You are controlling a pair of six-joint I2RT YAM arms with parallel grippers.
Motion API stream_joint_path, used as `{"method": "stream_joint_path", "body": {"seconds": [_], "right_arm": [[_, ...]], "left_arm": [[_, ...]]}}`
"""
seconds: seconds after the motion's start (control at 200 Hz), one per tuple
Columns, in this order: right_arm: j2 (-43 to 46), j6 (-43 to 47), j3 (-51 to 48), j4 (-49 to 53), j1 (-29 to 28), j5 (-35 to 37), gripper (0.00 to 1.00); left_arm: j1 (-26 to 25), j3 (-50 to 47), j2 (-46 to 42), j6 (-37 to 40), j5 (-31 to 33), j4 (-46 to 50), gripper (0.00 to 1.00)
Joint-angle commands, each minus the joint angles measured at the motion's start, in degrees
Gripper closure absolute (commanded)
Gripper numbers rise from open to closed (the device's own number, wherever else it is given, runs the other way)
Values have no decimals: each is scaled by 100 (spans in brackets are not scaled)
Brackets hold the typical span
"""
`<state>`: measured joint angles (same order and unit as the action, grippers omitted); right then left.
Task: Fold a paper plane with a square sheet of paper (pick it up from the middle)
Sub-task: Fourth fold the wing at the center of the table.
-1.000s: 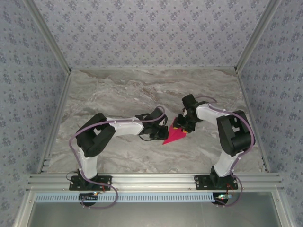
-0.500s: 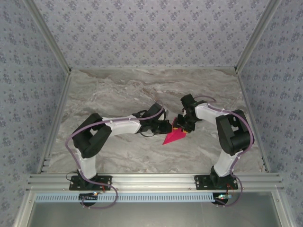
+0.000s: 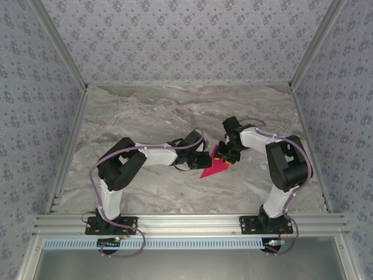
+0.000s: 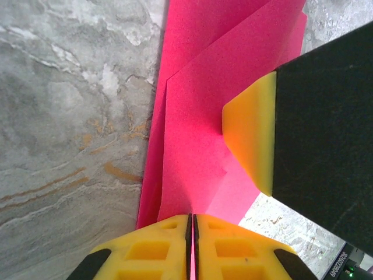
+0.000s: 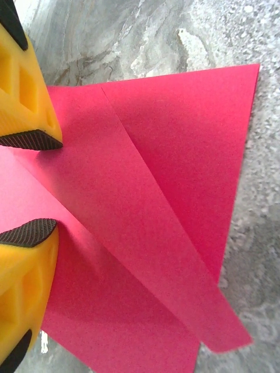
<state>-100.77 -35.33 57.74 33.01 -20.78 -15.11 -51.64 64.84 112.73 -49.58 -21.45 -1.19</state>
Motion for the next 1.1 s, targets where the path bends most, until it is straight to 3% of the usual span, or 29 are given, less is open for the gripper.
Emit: {"method": "stream_joint_path", "body": {"seconds": [0.0,0.744,1.094], "right_arm": [[-557,-26,-392,-94,-27,700,56],[-699,-160,-475,-128,-49,756,61],[-758,-120,-381,-136,-70,675,55]], "left_arm": [[-13,205,112,-9,2,142,89],[-13,264,228,57,81,415,90],[-20,213,-17,174,297,637,90]]}}
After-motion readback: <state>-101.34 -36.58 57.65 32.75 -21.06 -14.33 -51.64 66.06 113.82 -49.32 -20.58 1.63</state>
